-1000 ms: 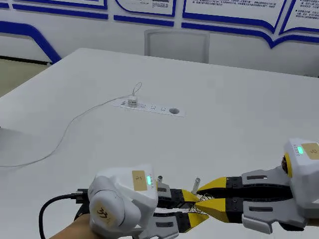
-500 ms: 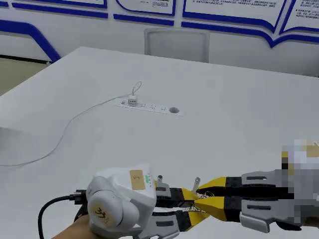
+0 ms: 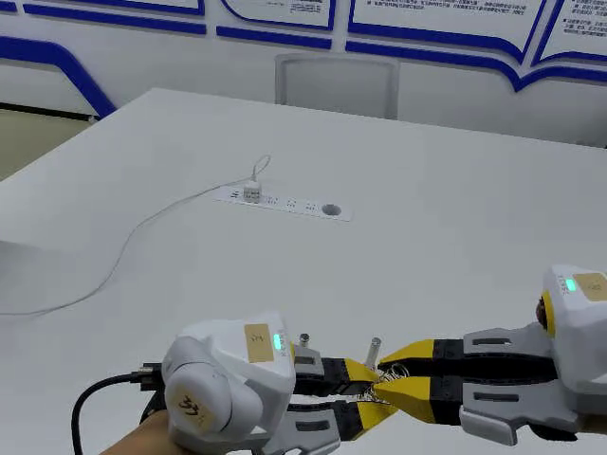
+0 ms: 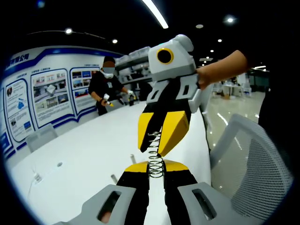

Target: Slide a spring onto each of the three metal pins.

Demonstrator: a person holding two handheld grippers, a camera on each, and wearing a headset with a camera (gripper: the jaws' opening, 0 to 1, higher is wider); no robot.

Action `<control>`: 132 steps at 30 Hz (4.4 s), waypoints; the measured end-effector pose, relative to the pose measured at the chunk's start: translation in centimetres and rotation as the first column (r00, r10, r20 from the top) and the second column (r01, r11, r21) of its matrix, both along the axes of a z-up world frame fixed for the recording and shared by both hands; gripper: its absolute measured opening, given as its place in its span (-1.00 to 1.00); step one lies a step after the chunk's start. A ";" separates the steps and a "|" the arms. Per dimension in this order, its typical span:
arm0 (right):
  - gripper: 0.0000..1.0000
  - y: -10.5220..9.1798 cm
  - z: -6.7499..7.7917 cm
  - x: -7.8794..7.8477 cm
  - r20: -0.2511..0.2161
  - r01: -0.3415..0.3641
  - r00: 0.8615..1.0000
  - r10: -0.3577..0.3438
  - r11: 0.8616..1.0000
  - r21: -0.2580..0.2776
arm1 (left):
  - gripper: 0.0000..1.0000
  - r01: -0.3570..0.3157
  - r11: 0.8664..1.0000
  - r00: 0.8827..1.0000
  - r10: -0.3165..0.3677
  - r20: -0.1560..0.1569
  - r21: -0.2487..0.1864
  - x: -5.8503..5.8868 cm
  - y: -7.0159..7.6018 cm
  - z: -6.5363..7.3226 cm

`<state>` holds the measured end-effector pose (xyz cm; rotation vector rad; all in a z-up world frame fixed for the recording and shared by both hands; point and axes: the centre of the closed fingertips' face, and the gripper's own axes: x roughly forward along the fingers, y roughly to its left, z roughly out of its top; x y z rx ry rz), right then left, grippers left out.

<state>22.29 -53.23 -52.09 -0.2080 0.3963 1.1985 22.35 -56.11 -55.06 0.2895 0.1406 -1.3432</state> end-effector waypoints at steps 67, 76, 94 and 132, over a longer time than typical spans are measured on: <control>-0.78 -12.7 -1.6 7.9 0.055 0.482 0.876 -0.479 0.872 -0.085 | 1.00 -0.496 0.867 0.861 0.485 -0.154 -0.049 5.2 10.6 -3.9; -0.78 -13.8 -2.8 9.0 0.043 0.511 0.859 -0.510 0.850 -0.130 | 1.00 -0.502 0.864 0.856 0.490 -0.166 -0.035 5.1 11.1 -4.4; -0.78 -13.8 -6.8 11.1 -0.034 0.524 0.841 -0.540 0.830 -0.192 | 0.99 -0.502 0.865 0.851 0.491 -0.184 -0.013 4.8 11.3 -5.0; -0.78 -13.5 -11.4 11.5 -0.086 0.524 0.823 -0.562 0.808 -0.268 | 0.89 -0.519 0.855 0.826 0.505 -0.251 0.013 4.8 11.4 -6.3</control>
